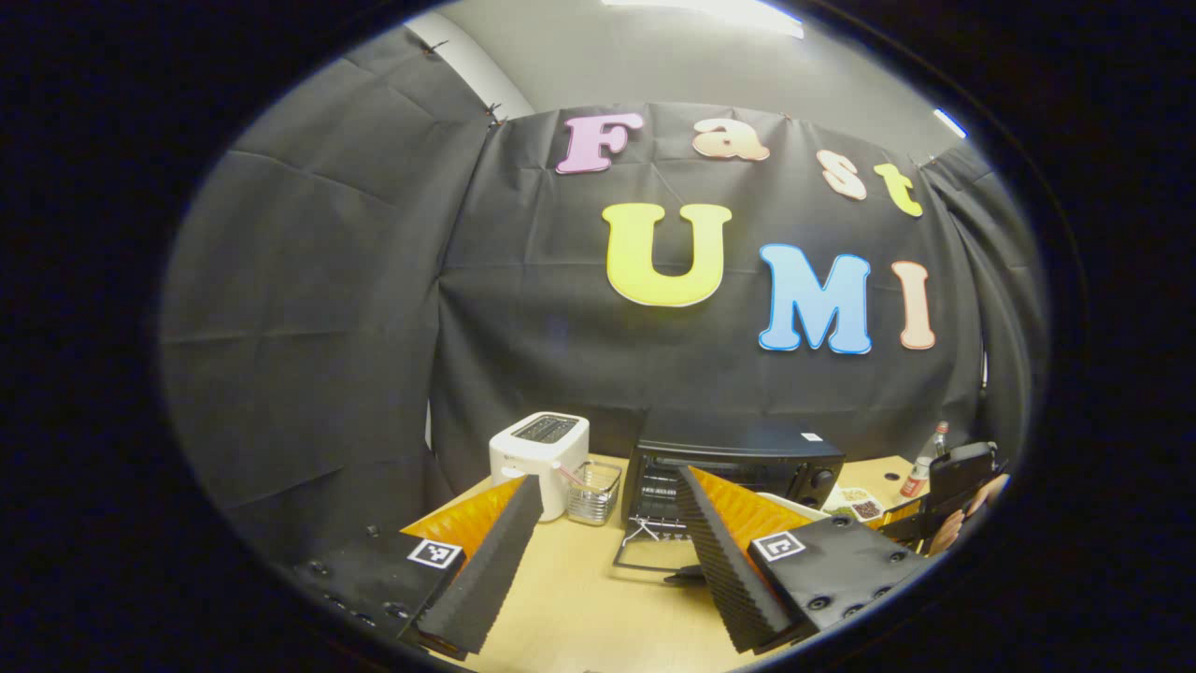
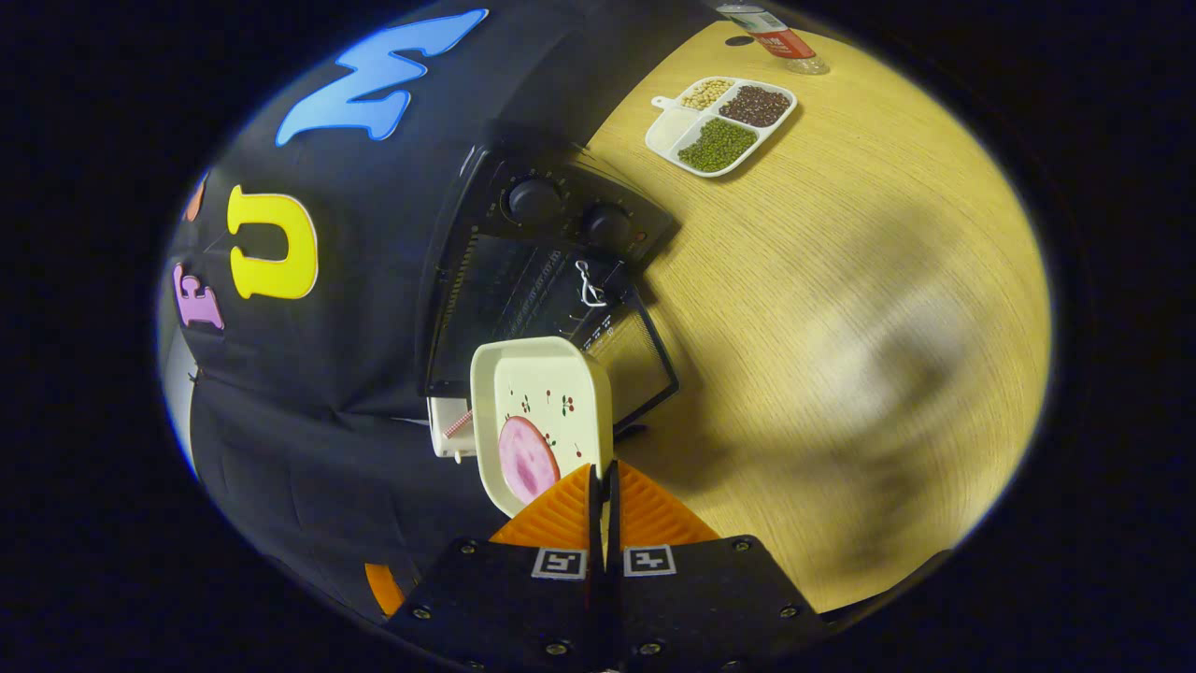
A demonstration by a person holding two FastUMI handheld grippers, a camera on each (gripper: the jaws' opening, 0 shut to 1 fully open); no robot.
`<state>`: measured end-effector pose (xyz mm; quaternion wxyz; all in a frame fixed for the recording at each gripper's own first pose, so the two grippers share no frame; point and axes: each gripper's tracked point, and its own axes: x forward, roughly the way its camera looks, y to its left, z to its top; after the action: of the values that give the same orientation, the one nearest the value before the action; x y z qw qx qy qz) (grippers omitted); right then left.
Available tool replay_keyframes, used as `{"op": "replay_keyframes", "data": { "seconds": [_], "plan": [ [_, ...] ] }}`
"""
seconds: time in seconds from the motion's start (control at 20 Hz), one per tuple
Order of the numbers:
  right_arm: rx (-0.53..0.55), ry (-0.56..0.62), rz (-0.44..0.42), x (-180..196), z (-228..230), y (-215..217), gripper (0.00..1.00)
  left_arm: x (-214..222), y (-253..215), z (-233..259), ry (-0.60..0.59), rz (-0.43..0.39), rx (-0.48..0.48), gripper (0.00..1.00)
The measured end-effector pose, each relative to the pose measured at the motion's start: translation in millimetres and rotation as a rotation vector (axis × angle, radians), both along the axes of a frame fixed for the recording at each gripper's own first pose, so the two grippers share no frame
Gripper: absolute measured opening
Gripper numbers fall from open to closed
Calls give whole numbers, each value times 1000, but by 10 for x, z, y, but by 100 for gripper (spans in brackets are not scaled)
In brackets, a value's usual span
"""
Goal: Open the electric oven with the left hand, put the food in, and close the electric oven.
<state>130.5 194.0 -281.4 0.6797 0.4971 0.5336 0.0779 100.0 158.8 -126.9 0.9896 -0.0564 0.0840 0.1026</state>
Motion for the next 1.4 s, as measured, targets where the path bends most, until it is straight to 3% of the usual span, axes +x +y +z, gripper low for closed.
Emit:
{"op": "replay_keyframes", "data": {
  "seconds": [0.2, 0.3, 0.35, 0.45, 0.5, 0.6, 1.0, 1.4],
  "plan": [
    [22, 22, -129, 209, 4, 206, 1, 102, 147, -50, 6, -9, 4, 91],
    [31, 27, -183, 289, 6, 301, 1, 134, 239, -80, 11, -11, 5, 100],
    [32, 31, -207, 376, -34, 364, 0, 139, 275, -109, 13, -13, 7, 100],
    [42, 40, -245, 484, -71, 484, 1, 164, 359, -123, 19, -15, 15, 91],
    [52, 41, -264, 543, -81, 537, 1, 177, 394, -131, 20, -17, 17, 96],
    [77, 40, -305, 648, -75, 634, 0, 195, 471, -149, 24, -15, 21, 97],
    [88, 27, -466, 1138, -167, 806, 1, 189, 751, -202, 50, 20, 48, 94],
    [132, 48, -613, 1553, -334, 924, 1, 79, 1045, -290, 83, 74, 80, 97]
  ]
}}
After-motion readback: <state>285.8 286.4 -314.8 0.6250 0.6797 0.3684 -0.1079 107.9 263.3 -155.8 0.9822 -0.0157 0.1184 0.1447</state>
